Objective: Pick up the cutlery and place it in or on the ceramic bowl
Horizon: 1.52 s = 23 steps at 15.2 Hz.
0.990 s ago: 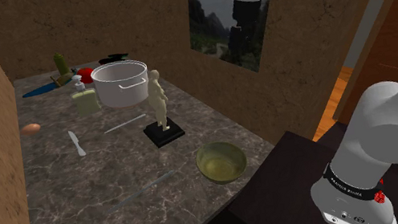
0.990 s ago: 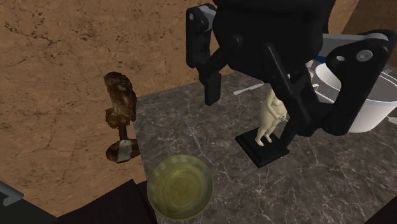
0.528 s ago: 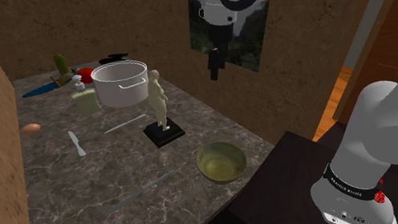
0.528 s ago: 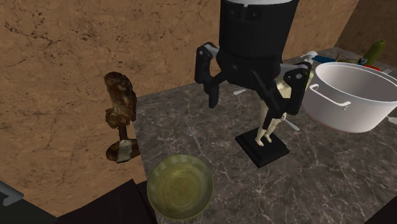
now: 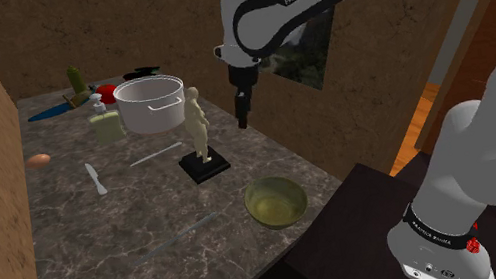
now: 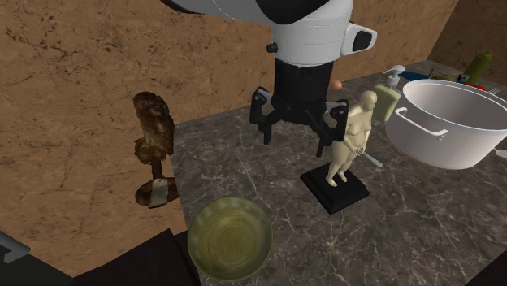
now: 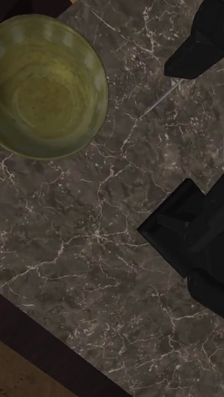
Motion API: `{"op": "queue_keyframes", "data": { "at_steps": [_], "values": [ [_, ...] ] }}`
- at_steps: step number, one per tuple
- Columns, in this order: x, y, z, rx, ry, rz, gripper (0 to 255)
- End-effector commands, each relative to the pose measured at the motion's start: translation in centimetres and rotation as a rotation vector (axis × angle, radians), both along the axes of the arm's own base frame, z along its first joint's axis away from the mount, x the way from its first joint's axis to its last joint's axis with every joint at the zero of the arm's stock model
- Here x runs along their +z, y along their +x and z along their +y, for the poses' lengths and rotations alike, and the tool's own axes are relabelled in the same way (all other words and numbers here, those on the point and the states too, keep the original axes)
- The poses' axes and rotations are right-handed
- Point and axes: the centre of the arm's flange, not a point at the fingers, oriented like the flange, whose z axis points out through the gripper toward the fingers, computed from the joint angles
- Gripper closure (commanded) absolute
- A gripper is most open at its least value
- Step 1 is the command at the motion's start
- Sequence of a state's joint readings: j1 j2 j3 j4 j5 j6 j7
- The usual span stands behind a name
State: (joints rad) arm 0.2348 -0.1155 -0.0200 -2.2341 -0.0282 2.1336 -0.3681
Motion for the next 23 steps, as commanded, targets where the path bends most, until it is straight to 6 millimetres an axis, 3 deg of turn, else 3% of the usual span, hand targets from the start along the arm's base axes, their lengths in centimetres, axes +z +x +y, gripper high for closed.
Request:
{"op": "queue_keyframes", "data": {
  "at_steps": [1, 12, 23],
  "values": [
    [-1.7, 1.2, 1.7, 0.060, -0.002, 0.003, 0],
    [-11.6, 4.8, 11.9, 0.382, -0.016, 0.028, 0],
    [-21.7, 4.8, 22.5, 0.703, -0.030, 0.053, 0]
  ]
}}
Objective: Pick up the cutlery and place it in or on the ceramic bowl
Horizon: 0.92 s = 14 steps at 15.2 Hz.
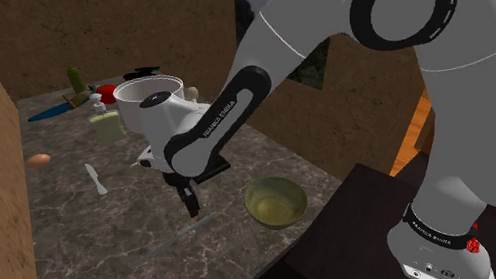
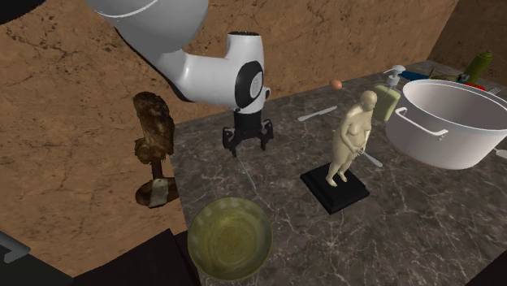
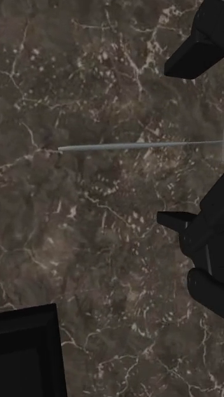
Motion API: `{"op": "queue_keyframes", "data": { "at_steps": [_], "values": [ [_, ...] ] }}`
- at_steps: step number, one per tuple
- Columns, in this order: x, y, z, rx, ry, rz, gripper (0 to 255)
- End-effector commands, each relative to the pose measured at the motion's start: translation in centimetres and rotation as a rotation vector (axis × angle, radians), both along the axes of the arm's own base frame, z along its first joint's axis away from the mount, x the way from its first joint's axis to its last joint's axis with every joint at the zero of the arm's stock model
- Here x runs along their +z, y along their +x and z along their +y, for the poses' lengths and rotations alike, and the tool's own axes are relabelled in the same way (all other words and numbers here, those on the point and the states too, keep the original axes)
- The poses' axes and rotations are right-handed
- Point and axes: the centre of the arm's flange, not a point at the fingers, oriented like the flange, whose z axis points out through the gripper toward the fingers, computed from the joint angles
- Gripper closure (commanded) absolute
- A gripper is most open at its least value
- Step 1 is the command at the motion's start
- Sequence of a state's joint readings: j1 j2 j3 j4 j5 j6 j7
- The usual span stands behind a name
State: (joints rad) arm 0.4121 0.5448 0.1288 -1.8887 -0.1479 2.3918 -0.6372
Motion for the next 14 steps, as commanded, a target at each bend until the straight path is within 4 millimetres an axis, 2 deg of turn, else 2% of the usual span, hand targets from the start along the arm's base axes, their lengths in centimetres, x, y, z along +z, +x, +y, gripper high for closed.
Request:
{"op": "queue_keyframes", "data": {
  "at_steps": [1, 3, 10, 14],
  "values": [
    [-1.9, -0.3, 2.1, 0.060, -0.002, 0.004, 0],
    [-3.1, -0.6, 3.4, 0.099, -0.004, 0.007, 0],
    [-7.1, -0.6, 3.1, 0.099, -0.004, 0.007, 0],
    [-7.1, -0.6, 3.1, 0.099, -0.004, 0.007, 0]
  ]
}}
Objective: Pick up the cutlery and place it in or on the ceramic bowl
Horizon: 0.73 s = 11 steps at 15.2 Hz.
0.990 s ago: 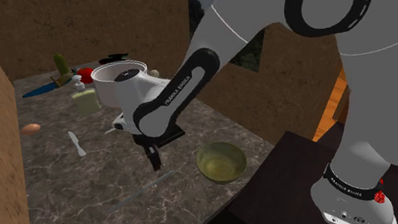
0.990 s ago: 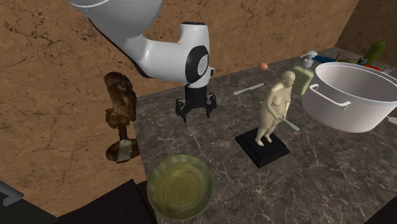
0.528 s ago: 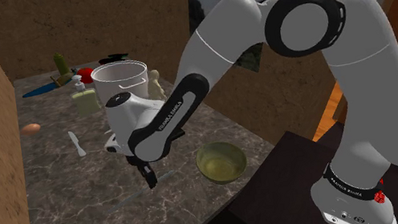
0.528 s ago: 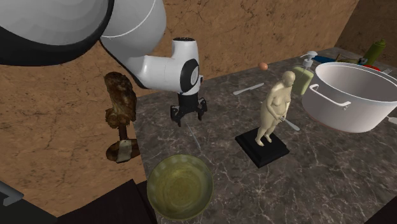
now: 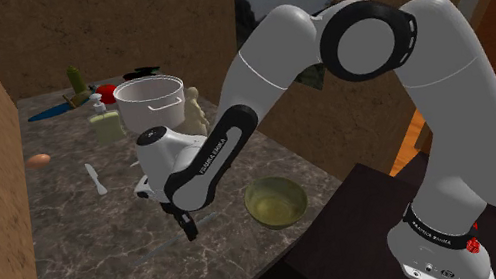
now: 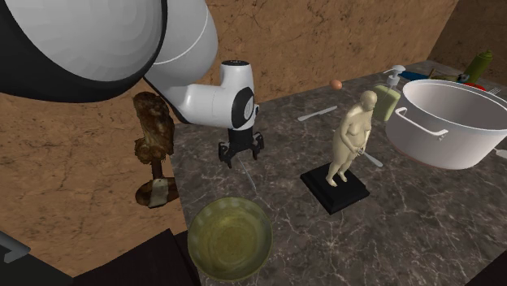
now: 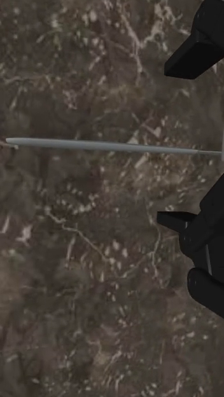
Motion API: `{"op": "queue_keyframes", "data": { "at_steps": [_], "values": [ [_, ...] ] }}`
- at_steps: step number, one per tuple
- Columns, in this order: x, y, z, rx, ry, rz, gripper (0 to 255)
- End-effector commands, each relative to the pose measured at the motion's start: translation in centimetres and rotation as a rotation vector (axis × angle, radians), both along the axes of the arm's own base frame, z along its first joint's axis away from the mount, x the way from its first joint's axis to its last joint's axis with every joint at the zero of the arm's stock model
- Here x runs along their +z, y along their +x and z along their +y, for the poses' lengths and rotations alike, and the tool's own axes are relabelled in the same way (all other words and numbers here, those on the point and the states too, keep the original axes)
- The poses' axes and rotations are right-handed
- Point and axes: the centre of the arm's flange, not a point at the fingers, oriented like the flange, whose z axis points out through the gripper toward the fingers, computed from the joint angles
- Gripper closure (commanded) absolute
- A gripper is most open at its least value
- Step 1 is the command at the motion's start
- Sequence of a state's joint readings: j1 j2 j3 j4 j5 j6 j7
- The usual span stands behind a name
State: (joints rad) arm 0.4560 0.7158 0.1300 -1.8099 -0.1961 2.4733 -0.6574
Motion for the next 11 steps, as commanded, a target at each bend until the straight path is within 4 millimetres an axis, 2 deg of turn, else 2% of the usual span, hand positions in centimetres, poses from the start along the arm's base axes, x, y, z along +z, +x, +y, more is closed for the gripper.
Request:
{"op": "queue_keyframes", "data": {
  "at_steps": [1, 4, 5, 11],
  "values": [
    [-0.03, 0.01, -0.01, 0.000, 0.000, 0.000, 0],
    [-0.03, 0.01, -0.01, 0.000, 0.000, 0.000, 0],
    [-0.03, 0.01, -0.01, 0.000, 0.000, 0.000, 255],
    [-0.03, 0.01, -0.01, 0.000, 0.000, 0.000, 255]
  ]
}}
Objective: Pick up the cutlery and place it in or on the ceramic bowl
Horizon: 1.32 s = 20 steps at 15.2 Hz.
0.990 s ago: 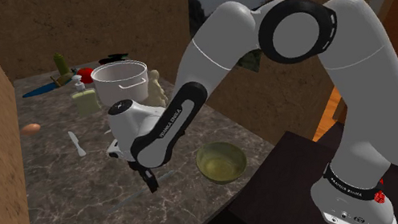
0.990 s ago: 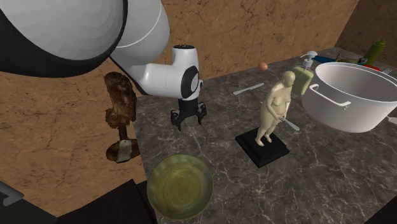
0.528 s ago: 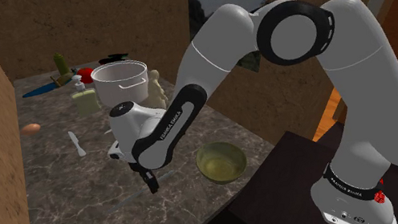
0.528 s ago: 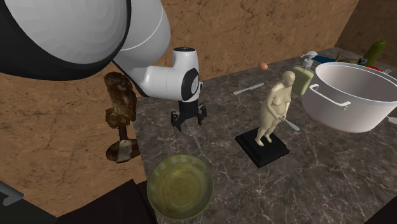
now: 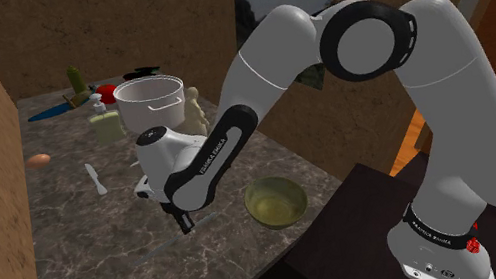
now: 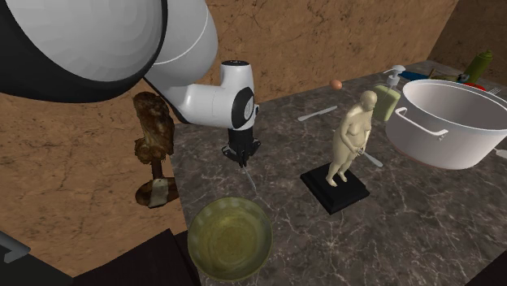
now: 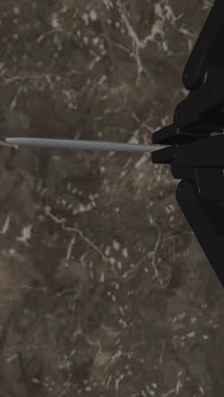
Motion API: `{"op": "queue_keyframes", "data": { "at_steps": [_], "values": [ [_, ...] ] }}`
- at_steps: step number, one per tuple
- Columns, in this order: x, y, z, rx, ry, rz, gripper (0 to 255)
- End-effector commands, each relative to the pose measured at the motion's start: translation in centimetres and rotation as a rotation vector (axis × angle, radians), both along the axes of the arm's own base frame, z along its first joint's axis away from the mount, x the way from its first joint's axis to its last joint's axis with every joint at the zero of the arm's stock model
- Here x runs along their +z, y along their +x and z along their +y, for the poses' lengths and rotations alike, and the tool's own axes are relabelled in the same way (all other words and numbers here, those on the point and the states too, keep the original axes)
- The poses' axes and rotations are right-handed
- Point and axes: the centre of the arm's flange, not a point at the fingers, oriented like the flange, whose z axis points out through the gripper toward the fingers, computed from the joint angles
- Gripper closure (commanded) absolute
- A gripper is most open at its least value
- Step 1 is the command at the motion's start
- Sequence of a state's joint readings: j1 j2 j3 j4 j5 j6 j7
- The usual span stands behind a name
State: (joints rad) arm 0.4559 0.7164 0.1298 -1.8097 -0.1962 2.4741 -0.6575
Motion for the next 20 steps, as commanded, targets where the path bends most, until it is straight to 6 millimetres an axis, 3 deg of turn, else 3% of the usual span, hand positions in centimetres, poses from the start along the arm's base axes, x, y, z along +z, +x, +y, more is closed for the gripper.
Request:
{"op": "queue_keyframes", "data": {
  "at_steps": [1, 3, 20],
  "values": [
    [0.0, 0.0, 0.0, 0.000, 0.000, 0.000, 255],
    [0.0, 0.0, 0.0, 0.000, 0.000, 0.000, 255],
    [9.0, 0.0, 0.0, 0.000, 0.000, 0.000, 255]
  ]
}}
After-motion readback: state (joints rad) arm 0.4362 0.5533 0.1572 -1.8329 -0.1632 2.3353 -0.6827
